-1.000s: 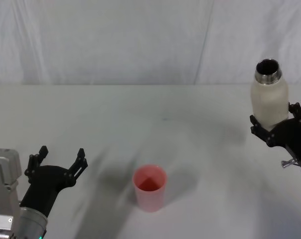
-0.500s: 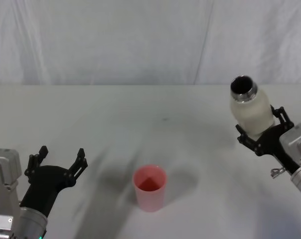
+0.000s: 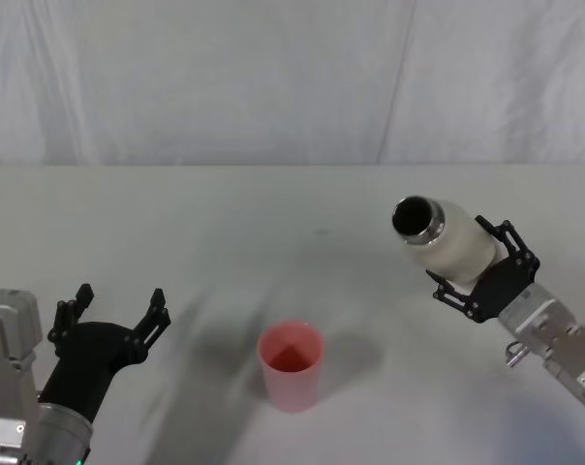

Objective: Grasp the thermos with one hand and pour water into the cup lid.

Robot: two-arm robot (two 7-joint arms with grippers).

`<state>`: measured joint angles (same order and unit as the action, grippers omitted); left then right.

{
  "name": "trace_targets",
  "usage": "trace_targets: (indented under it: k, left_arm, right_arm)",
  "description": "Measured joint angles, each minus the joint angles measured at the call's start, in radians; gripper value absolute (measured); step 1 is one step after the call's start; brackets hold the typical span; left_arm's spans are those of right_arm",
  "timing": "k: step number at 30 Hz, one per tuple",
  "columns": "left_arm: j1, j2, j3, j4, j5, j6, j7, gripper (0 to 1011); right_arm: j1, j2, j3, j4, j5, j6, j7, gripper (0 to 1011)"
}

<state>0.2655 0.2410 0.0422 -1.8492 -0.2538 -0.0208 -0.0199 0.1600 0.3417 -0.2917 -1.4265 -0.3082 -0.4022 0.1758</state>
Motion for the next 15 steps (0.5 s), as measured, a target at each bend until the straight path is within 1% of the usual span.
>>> trace_targets:
  k: [1, 4, 10, 15]
  left_arm:
    - [0.0, 0.0, 0.0, 0.0, 0.0, 0.0, 0.0, 1001]
    - [0.0, 0.0, 0.0, 0.0, 0.0, 0.0, 0.0, 1001]
    - [0.0, 0.0, 0.0, 0.0, 0.0, 0.0, 0.0, 1001]
    - [0.0, 0.0, 0.0, 0.0, 0.0, 0.0, 0.0, 1001]
  right_arm:
    - [0.004, 0.002, -0.007, 0.004, -0.017, -0.009, -0.008, 955]
    - [0.01, 0.005, -0.017, 0.015, -0.044, -0.022, -0.022, 955]
    - [0.033, 0.01, -0.048, 0.042, -0.124, -0.047, -0.063, 955]
    - [0.05, 0.013, -0.07, 0.054, -0.163, -0.051, -0.077, 955]
